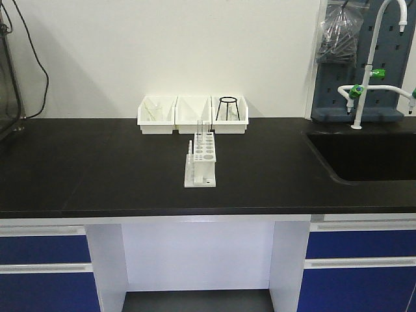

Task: Flip and reinsert test tube from rack
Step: 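Drive the base forward toward the white test-tube rack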

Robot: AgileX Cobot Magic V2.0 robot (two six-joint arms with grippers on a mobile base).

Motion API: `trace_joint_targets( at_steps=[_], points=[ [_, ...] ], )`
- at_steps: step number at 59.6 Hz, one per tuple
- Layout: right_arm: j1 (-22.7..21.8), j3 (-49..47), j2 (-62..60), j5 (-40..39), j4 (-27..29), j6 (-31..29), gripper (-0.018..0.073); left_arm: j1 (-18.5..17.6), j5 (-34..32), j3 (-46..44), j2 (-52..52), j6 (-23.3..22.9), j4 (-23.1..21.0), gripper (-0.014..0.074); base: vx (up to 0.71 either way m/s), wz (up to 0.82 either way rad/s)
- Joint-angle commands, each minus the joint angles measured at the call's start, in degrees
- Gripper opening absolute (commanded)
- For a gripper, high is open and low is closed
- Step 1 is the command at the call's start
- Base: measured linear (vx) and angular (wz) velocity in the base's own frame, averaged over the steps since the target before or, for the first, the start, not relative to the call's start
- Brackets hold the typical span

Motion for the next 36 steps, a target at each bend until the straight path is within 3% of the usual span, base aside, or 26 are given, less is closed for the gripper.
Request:
trace_joint_targets(
  at_steps=[1,36],
  points=[
    [-0.31,0.15,-0.81,-4.78,-0.30,-0.52,-0.0011,-0.01,-4.58,-0.23,-0.47,-0.50,-0.22,-0.0006,0.00,0.00],
    [-0.31,0.15,-0.81,-4.78,-0.30,-0.54,-0.0011,-0.01,-4.58,-0.23,-0.47,-0.50,-0.22,-0.0006,0.09,0.02]
  ],
)
